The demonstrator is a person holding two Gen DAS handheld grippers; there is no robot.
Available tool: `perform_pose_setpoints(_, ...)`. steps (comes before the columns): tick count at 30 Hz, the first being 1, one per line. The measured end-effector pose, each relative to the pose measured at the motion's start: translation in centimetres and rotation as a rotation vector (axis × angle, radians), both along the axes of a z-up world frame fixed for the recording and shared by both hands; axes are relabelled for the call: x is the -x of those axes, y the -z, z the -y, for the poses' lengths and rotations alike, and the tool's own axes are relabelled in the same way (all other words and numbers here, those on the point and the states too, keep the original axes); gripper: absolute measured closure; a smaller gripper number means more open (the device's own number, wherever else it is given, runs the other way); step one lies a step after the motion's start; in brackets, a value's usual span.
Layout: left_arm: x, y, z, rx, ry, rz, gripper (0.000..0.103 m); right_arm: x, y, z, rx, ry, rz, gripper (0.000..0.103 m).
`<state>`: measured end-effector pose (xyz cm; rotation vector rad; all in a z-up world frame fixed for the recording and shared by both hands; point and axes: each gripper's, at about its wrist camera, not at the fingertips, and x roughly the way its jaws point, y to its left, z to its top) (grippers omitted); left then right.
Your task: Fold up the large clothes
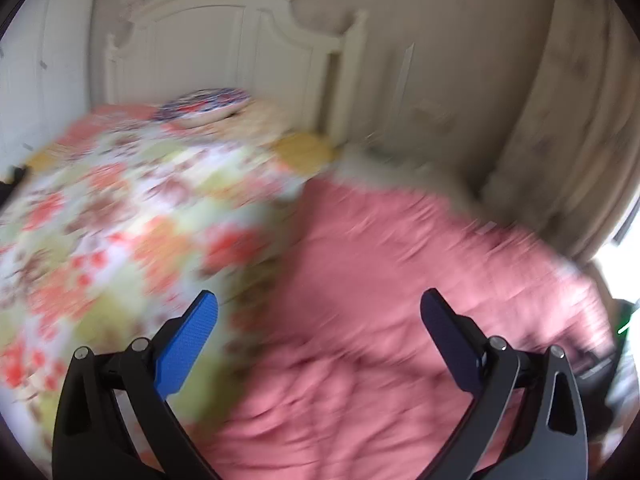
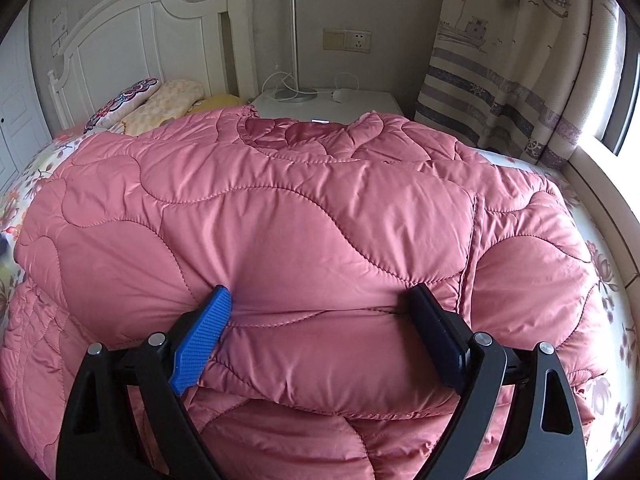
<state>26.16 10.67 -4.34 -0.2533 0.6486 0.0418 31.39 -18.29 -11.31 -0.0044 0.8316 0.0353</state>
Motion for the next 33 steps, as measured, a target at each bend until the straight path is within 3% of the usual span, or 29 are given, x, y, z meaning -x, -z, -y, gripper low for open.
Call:
perform_pose_setpoints(1,-1.1,-0.4,0.3,0.052,0.056,-0.007,0.002,0.0,0.0,0.0,-0.006,0.0,-0.001,0.016)
perform_pose_setpoints(4,-3.5,1.2,1.9,0.045,0.119,-0.057,0.003,0.0,0.0,0.3,-0.022,-0.003,-0.003,0.016)
perform_pose_setpoints(7,-6.0,6.3,4.2,-0.086,0.155,-0.186,0.003,0.0,0.0,0.4,-0.031,-0.004,-0.002,0.016)
perform_pose_setpoints(8,-6.2,6.9,4.7,-0.135,0.156,-0.194,0.002,0.1,0.0,0.5,-0.035,-0.006,-0.001,0.016)
perform_pose_setpoints(10,-6.0,5.9,5.3,-0.176,0.151,-0.186,0.002,0.1,0.0,0.6,-0.047,-0.015,-0.001,0.016)
perform_pose_setpoints(13,-6.8,2.6,4.3,-0.086,0.175,-0.136,0.002,0.0,0.0,0.7,-0.055,-0.015,-0.004,0.016)
perform_pose_setpoints(15,-8.1,1.4,3.9,-0.073,0.158,-0.114,0.002,0.0,0.0,0.6,-0.058,-0.014,-0.005,0.016)
perform_pose_setpoints(17,-10.5,1.2,3.5,-0.036,0.176,-0.139,0.002,0.0,0.0,0.7,-0.058,-0.013,-0.005,0.016)
perform_pose_setpoints(21,-15.5,5.8,2.9,-0.006,0.195,-0.328,0.002,-0.1,0.1,0.7,-0.063,-0.014,-0.003,0.016)
perform_pose_setpoints(23,-15.8,5.7,3.0,-0.033,0.188,-0.324,0.002,0.0,0.1,0.7,-0.072,-0.022,-0.001,0.016)
perform_pose_setpoints(27,-16.5,2.5,2.8,0.054,0.189,-0.281,0.002,-0.1,0.1,0.9,-0.079,-0.024,-0.004,0.016)
perform_pose_setpoints(30,-18.2,1.9,3.1,0.005,0.159,-0.272,0.002,-0.1,0.1,0.8,-0.08,-0.024,-0.005,0.016)
perform_pose_setpoints(33,-20.7,5.0,3.7,-0.086,0.157,-0.381,0.002,-0.1,0.1,0.9,-0.081,-0.024,-0.005,0.016)
